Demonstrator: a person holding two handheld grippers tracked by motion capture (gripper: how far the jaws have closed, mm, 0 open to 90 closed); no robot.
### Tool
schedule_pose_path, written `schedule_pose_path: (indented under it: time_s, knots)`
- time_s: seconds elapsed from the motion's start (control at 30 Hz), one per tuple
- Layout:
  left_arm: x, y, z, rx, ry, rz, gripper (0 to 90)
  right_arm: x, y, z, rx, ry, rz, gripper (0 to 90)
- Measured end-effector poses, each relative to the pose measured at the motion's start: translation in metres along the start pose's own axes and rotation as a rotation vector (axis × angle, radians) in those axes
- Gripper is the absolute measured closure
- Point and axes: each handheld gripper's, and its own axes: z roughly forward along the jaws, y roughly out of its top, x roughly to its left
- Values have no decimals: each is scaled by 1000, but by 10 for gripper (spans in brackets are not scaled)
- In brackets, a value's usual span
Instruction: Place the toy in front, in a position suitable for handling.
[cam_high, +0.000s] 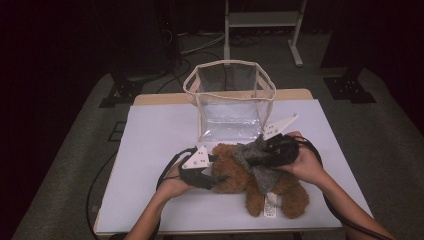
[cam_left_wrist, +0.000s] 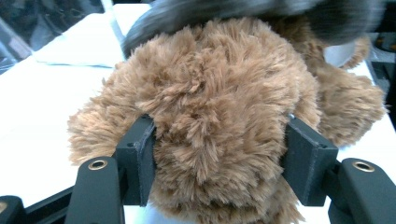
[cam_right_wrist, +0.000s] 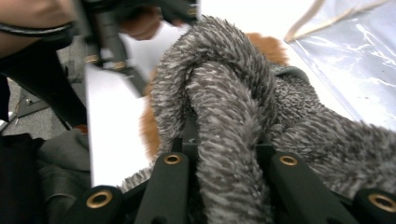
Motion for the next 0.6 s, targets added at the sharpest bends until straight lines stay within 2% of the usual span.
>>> schedule_pose_path:
  time_s: [0.13,0.27,0.43,0.5,0.6]
  knots:
    - [2,-1,0,-5,6,-12,344,13,-3,0,-16,-2,-30,750]
    - [4,-2,-4,-4,11,-8,304,5,-5,10,-12,-7,-19,750]
    - [7,-9,-8,14,6,-12,250,-6,-3,14,-44,-23,-5,752]
    - [7,-12,-6,36,11,-11,255,-9,-3,14,-51,-30,0,752]
    - [9,-16,-4,27,18,-17,366,-12,-1,15,-58,-42,7,751]
